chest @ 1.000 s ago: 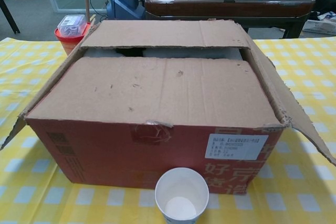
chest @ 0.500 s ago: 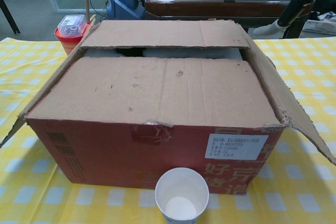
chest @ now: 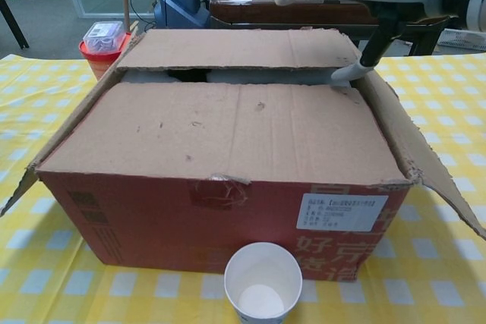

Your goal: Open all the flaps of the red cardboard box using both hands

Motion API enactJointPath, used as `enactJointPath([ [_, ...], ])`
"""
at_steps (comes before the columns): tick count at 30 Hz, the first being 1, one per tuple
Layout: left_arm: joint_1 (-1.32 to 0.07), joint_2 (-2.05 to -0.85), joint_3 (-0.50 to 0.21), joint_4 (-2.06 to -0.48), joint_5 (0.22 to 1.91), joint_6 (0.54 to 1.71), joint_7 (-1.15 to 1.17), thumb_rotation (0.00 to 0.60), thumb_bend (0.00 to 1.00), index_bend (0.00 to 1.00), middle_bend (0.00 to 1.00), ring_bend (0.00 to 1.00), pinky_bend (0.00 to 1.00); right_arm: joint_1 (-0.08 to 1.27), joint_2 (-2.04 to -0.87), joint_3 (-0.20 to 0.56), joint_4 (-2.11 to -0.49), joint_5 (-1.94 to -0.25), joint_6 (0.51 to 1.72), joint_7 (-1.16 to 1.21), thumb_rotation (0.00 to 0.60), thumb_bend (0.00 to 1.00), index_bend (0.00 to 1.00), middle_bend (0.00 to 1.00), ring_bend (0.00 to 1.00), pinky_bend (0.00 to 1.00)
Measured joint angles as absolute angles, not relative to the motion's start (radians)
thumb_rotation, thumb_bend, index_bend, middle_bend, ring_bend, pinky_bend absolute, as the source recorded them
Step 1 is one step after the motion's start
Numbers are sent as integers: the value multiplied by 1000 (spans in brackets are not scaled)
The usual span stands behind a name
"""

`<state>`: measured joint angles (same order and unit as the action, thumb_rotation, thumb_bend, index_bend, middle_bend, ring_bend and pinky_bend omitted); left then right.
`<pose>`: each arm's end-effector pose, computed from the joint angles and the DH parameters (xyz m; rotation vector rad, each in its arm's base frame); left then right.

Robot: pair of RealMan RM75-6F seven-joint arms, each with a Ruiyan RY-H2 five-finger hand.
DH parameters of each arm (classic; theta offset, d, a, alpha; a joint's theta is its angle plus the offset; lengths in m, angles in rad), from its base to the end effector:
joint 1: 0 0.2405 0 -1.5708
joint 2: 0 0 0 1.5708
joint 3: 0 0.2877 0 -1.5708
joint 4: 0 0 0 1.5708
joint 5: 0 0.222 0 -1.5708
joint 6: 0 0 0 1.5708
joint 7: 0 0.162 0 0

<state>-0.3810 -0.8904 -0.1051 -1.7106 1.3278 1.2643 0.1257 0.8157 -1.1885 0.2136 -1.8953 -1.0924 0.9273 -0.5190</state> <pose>-0.2904 0.3078 0.2218 -1.5409 -0.7033 -0.7821 -0.0968 -0.3663 0.0620 2.0299 -0.6931 0.9399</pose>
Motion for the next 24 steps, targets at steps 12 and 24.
enactJointPath([
  [12,-362,-895,-105,-1696,1344,1270,106,148,326,387,417,217,0,871,-1265,210,-1823,-1042,939,-562,600,185,0,0,0,0],
  [24,-345,-900,-108,-1669,1348,1275,81,154,326,390,417,217,0,889,-1273,255,-1783,-1040,992,-521,600,204,0,0,0,0],
])
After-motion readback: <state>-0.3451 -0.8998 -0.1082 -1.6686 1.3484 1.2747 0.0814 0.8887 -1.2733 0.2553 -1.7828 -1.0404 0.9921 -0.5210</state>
